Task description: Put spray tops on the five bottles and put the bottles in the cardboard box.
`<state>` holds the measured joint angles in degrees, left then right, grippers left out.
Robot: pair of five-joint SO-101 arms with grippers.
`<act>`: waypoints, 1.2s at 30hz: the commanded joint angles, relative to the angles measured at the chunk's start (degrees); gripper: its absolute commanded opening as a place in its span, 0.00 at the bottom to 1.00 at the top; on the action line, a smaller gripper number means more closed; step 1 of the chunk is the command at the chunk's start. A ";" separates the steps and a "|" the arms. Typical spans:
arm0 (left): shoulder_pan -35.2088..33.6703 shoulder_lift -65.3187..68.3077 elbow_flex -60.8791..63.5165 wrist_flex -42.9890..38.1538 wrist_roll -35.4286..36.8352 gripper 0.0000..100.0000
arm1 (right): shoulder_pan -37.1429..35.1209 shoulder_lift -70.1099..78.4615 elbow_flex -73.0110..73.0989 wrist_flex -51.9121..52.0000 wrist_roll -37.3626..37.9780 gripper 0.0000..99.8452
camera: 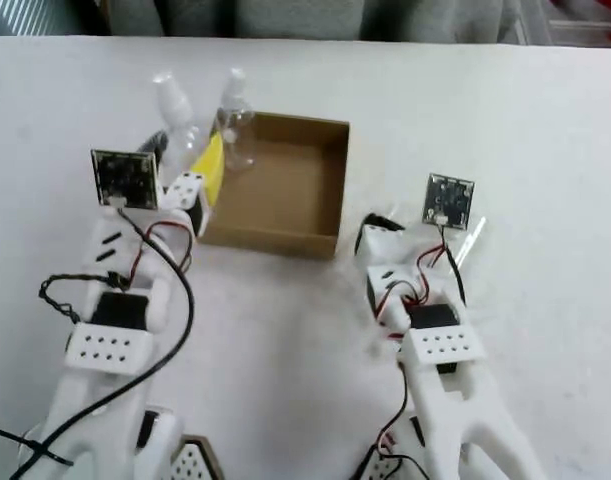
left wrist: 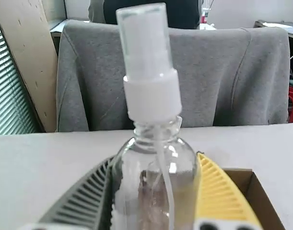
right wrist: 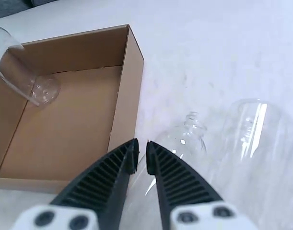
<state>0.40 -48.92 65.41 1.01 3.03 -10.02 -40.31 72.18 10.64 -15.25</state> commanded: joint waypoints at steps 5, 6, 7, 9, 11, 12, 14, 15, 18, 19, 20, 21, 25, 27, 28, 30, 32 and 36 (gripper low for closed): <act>0.40 12.09 -3.16 -18.81 0.53 0.02 | 0.66 -1.45 -0.44 -1.36 0.62 0.02; 0.40 14.02 -3.16 -21.01 0.53 0.02 | 0.66 -1.45 -0.44 -1.36 0.62 0.02; 0.48 15.87 -3.16 -23.03 0.53 0.02 | 0.66 -1.45 -0.44 -1.36 0.62 0.02; 0.48 19.30 -3.16 -27.08 0.53 0.02 | 0.66 -1.45 -0.44 -1.36 0.62 0.02; 0.48 22.55 -3.16 -31.56 0.62 0.02 | 0.66 -1.45 -0.44 -1.36 0.62 0.02; 0.57 24.31 -3.16 -33.67 0.70 0.02 | 0.66 -1.45 -0.44 -1.36 0.62 0.02; 0.57 27.82 -3.16 -37.98 0.79 0.02 | 0.66 -1.45 -0.44 -1.36 0.62 0.02; 0.57 29.58 -3.16 -40.44 0.79 0.02 | 0.66 -1.45 -0.44 -1.36 0.62 0.02; 0.57 35.21 -3.43 -47.38 0.79 0.02 | 0.66 -1.45 -0.44 -1.36 0.62 0.02; 0.57 37.05 -3.52 -49.41 0.79 0.02 | 0.66 -1.45 -0.44 -1.36 0.62 0.02; 0.75 38.81 -3.60 -51.25 0.79 0.02 | 0.66 -1.45 -0.44 -1.36 0.62 0.02; 1.19 40.48 -3.60 -53.10 0.70 0.02 | 0.66 -1.45 -0.44 -1.36 0.62 0.02; 2.95 47.08 -3.60 -60.57 0.62 0.02 | 0.66 -1.45 -0.44 -1.36 0.62 0.02; 3.47 50.07 -4.40 -64.18 0.79 0.02 | 0.66 -1.45 -0.44 -1.36 0.62 0.02; 3.47 51.47 -5.10 -65.14 0.79 0.02 | 0.66 -1.45 -0.44 -1.36 0.62 0.02; 3.21 54.29 -7.12 -65.49 0.79 0.02 | 0.66 -1.45 -0.44 -1.36 0.62 0.02; 3.12 57.19 -9.14 -65.58 0.62 0.02 | 0.66 -1.45 -0.44 -1.36 0.62 0.02; 3.12 62.64 -12.66 -65.67 0.53 0.02 | 0.66 -1.45 -0.44 -1.36 0.62 0.02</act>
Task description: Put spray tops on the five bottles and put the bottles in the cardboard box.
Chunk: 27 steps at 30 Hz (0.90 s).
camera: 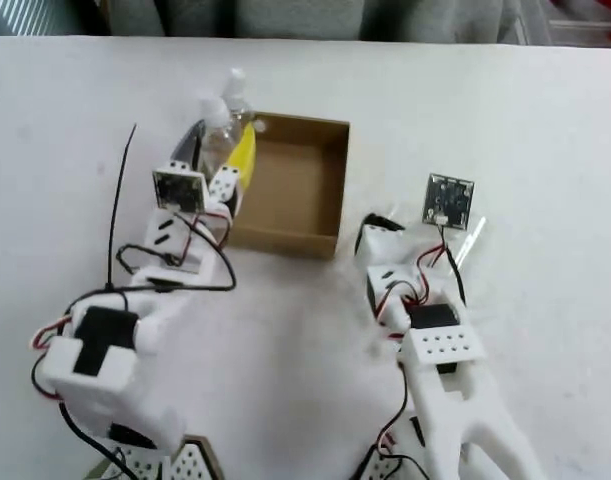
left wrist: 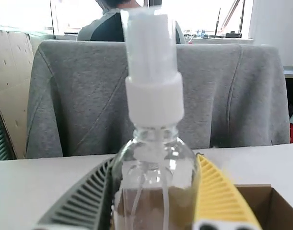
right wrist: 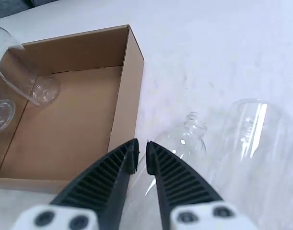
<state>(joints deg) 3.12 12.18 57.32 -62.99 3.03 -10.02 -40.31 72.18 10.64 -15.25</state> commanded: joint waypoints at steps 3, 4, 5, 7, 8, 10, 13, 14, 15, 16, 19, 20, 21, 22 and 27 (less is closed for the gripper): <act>0.40 4.70 -7.03 -1.76 0.44 0.02 | 0.66 -1.45 -0.44 -1.36 0.62 0.02; 0.31 5.67 -7.74 -1.76 0.44 0.02 | 0.66 -1.45 -0.44 -1.36 0.62 0.02; 0.31 6.64 -8.44 -1.76 0.44 0.02 | 0.66 -1.45 -0.44 -1.36 0.62 0.02; 0.31 8.40 -9.67 -1.76 0.44 0.02 | 0.66 -1.45 -0.44 -1.36 0.62 0.02; 0.31 9.19 -10.29 -1.76 0.44 0.02 | 0.66 -1.45 -0.44 -1.36 0.62 0.02; 0.31 10.86 -11.52 -1.85 0.44 0.02 | 0.66 -1.45 -0.44 -1.36 0.62 0.02; -0.66 14.02 -13.27 -6.15 0.62 0.02 | 0.66 -1.45 -0.44 -1.36 0.62 0.02; -0.75 15.16 -14.07 -7.56 0.79 0.02 | 0.66 -1.45 -0.44 -1.36 0.62 0.02; -0.92 16.40 -14.95 -8.35 0.79 0.02 | 0.66 -1.45 -0.44 -1.36 0.62 0.02; -1.01 17.36 -15.82 -8.62 0.88 0.02 | 0.66 -1.45 -0.44 -1.36 0.62 0.02; -0.92 18.86 -16.97 -8.53 0.88 0.02 | 0.66 -1.45 -0.44 -1.36 0.62 0.02; -0.92 18.86 -16.97 -8.53 0.88 0.02 | 0.66 -1.45 -0.44 -1.36 0.62 0.02; -0.92 18.86 -16.88 -8.53 0.88 0.02 | 0.66 -1.45 -0.44 -1.36 0.62 0.02; -0.92 18.86 -16.88 -8.53 0.88 0.02 | 0.66 -1.45 -0.44 -1.36 0.62 0.02; -0.92 19.30 -16.97 -8.53 0.62 0.02 | 0.66 -1.45 -0.44 -1.36 0.62 0.02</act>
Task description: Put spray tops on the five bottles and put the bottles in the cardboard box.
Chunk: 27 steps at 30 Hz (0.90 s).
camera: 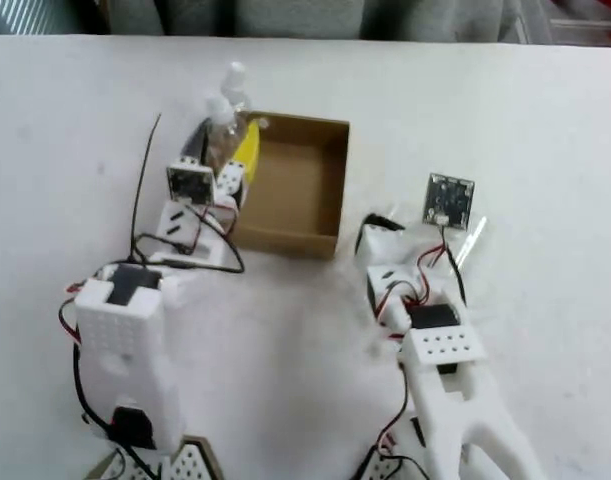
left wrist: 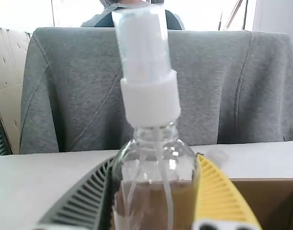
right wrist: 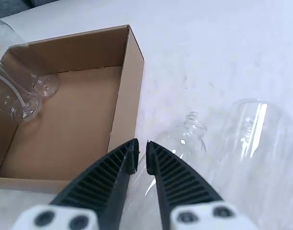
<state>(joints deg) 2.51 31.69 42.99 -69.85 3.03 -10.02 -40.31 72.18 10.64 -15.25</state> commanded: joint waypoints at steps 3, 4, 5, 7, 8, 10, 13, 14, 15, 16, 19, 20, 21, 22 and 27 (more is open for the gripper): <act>-0.31 -0.13 -2.90 -1.67 0.53 0.02 | 0.66 -1.45 -0.44 -1.36 0.62 0.02; -0.31 -0.13 -2.90 -1.67 0.53 0.02 | 0.66 -1.45 -0.44 -1.36 0.62 0.02; -0.31 -0.13 -2.90 -1.67 0.53 0.02 | 0.66 -1.45 -0.44 -1.36 0.62 0.02; -0.31 -0.04 -2.73 -1.67 0.53 0.02 | 0.66 -1.45 -0.44 -1.36 0.62 0.02; -0.31 -0.04 -2.55 -1.67 0.53 0.02 | 0.66 -1.45 -0.44 -1.36 0.62 0.02; -0.31 -0.04 -2.46 -1.58 0.53 0.02 | 0.75 -1.45 -0.44 -1.36 0.62 0.02; -0.40 -0.04 -2.46 0.35 0.53 0.02 | 0.75 -1.45 -0.44 -1.36 0.62 0.02; -0.66 -0.04 -2.55 1.32 0.53 0.02 | 0.75 -1.45 -0.44 -1.36 0.62 0.02; -0.84 -0.04 -2.81 1.67 0.53 0.02 | 0.75 -1.45 -0.44 -1.36 0.62 0.02; -0.92 -0.04 -2.90 1.58 0.53 0.02 | 0.75 -1.45 -0.44 -1.36 0.62 0.02; -1.10 -0.04 -2.90 1.85 0.53 0.02 | 0.75 -1.45 -0.35 -1.36 0.62 0.02; -1.19 -0.04 -2.90 1.85 0.53 0.02 | 0.75 -1.45 -0.35 -1.36 0.62 0.02; -1.19 -0.04 -2.90 1.93 0.53 0.02 | 0.75 -1.45 -0.35 -1.36 0.62 0.02; -1.19 -0.04 -2.81 1.93 0.53 0.02 | 0.75 -1.45 -0.35 -1.36 0.62 0.02; -1.19 -0.04 -2.46 1.93 0.53 0.02 | 0.75 -1.45 -0.35 -1.36 0.62 0.02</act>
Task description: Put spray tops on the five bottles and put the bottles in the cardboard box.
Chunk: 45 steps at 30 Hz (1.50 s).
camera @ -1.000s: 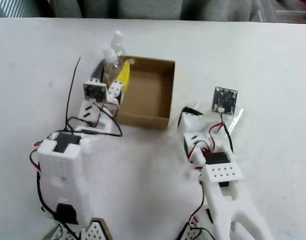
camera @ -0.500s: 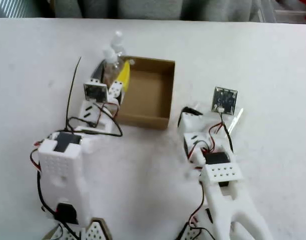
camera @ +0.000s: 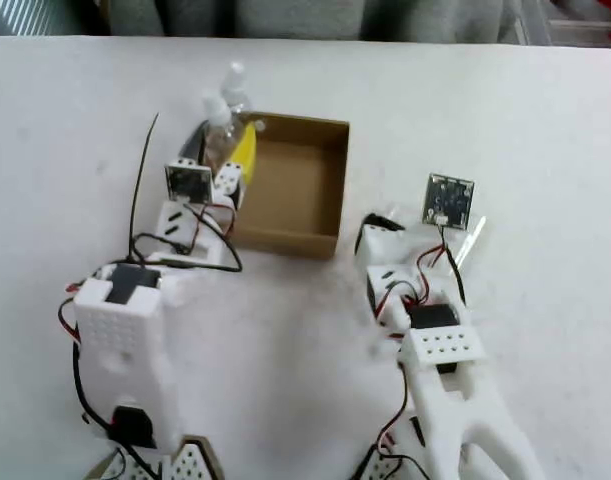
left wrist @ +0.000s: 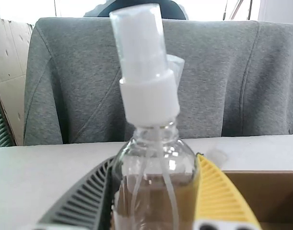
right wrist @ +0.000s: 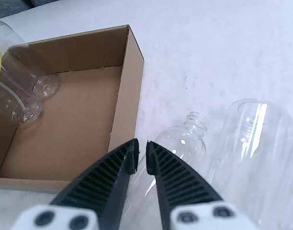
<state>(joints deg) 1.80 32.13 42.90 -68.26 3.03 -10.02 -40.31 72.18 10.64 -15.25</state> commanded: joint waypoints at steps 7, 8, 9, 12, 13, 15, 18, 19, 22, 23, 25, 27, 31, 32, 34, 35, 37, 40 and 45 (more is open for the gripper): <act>-0.48 -0.48 -2.37 2.11 0.53 0.02 | 0.75 -1.45 -0.35 -1.36 0.62 0.02; -0.57 -0.57 -2.37 2.29 0.53 0.02 | 0.75 -1.45 -0.35 -1.36 0.62 0.02; -0.57 -0.57 -2.37 2.46 0.53 0.02 | 0.75 -1.45 -0.35 -1.36 0.62 0.02; -0.57 -0.57 -2.37 2.73 0.53 0.02 | 0.75 -1.45 -0.35 -1.36 0.62 0.02; -0.57 -0.57 -2.37 2.73 0.53 0.02 | 0.75 -1.45 -0.35 -1.36 0.62 0.02; -0.57 -0.57 -2.37 2.73 0.53 0.03 | 0.75 -1.45 -0.35 -1.36 0.62 0.02; -0.57 -0.66 -2.29 3.78 0.53 0.12 | 0.75 -1.45 -0.35 -1.36 0.62 0.02; -0.57 -1.01 -2.29 5.71 0.53 0.14 | 0.75 -1.45 -0.35 -1.36 0.62 0.02; -0.66 -1.19 -2.37 8.88 0.53 0.20 | 0.75 -1.45 -0.35 -1.36 0.62 0.02; -0.92 -1.19 -2.37 8.88 0.53 0.20 | 0.75 -1.45 -0.35 -1.36 0.62 0.02; -1.19 -1.27 -2.37 8.88 0.79 0.19 | 0.75 -1.45 -0.35 -1.36 0.62 0.02; -1.19 -2.59 -1.85 9.14 0.79 0.18 | 0.75 -1.45 -0.35 -1.36 0.62 0.02; -1.19 -5.85 2.11 9.23 0.62 0.19 | 0.75 -1.45 -0.35 -1.36 0.62 0.02; -1.19 -6.46 2.64 9.23 0.62 0.19 | 0.75 -1.45 -0.35 -1.36 0.62 0.02; -1.19 -7.16 3.60 9.23 0.62 0.19 | 0.75 -1.45 -0.35 -1.36 0.70 0.02; -1.19 -7.16 3.87 9.23 0.62 0.19 | 0.75 -1.45 -0.35 -1.36 0.70 0.02; -1.19 -7.52 4.13 9.23 0.62 0.19 | 0.75 -1.45 -0.35 -1.36 0.70 0.02; -1.27 -7.52 4.13 9.23 0.62 0.19 | 0.75 -1.45 -0.35 -1.36 0.70 0.02; -1.80 -7.52 3.96 8.88 0.79 0.21 | 0.75 -1.45 -0.35 -1.36 0.70 0.02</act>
<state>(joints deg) 1.01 27.47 47.03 -59.65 3.30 -10.02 -40.31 72.18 10.64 -15.25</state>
